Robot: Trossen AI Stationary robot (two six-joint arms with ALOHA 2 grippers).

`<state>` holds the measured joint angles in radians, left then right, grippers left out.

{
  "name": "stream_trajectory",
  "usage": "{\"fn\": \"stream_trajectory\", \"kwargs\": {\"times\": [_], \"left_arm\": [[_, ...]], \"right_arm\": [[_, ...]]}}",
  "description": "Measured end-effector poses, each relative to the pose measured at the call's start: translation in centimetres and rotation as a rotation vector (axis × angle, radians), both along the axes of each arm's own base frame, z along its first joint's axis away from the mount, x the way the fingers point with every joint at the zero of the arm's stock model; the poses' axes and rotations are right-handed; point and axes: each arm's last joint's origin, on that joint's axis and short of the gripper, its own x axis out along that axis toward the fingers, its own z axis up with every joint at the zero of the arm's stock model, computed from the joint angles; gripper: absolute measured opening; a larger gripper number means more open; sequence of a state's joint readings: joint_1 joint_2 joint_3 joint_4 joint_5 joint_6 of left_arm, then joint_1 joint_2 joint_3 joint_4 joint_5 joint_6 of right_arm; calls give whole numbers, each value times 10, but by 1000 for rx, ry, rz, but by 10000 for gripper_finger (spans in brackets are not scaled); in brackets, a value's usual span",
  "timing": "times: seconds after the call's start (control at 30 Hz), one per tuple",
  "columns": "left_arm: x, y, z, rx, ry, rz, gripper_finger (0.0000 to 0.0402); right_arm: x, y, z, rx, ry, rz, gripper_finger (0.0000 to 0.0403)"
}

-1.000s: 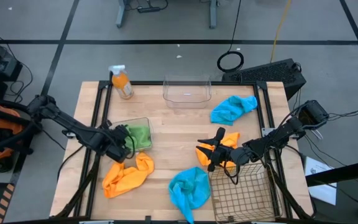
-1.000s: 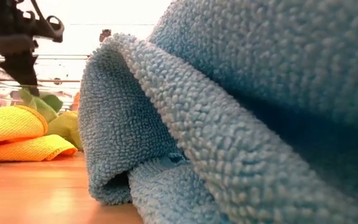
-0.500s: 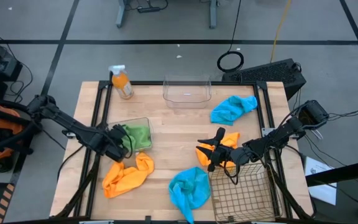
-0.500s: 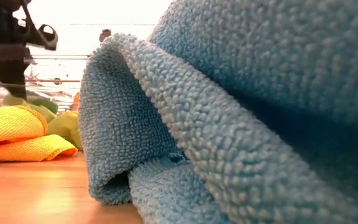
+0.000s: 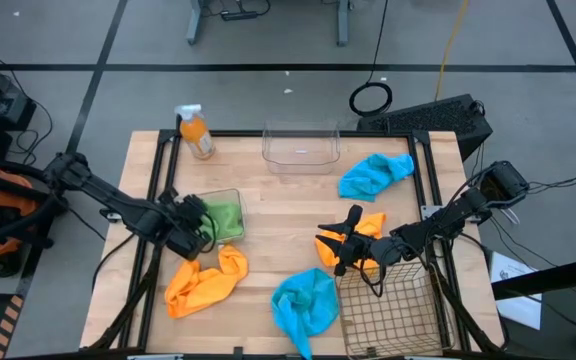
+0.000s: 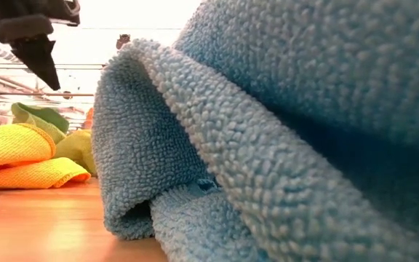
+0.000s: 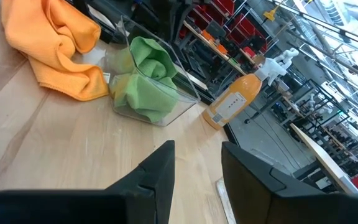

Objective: Sort microfiber towel by color & place in baskets
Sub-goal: Put the green microfiber towel into the bottom transparent bin

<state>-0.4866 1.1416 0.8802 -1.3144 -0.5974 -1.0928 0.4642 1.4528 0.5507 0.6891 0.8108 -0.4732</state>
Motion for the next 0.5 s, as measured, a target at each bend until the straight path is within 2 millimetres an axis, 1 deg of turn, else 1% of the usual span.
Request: {"fn": "stream_trajectory", "kwargs": {"times": [0.07,0.17,0.27,0.37,0.43,0.5], "left_arm": [[-1,0,-10,-3,4,4,61],[-6,2,-28,-33,31,55,61],[-14,5,-50,-46,65,92,61],[-18,6,-72,-100,75,96,57],[-18,5,-82,-139,53,100,50],[-18,5,-87,-154,37,99,40]], "right_arm": [[0,0,0,0,0,0,121],[0,0,-1,8,5,-1,121],[0,0,-2,6,13,-2,121],[0,0,-2,6,13,-2,121],[0,0,-2,6,13,-2,121],[0,0,-2,6,13,-2,121]]}}
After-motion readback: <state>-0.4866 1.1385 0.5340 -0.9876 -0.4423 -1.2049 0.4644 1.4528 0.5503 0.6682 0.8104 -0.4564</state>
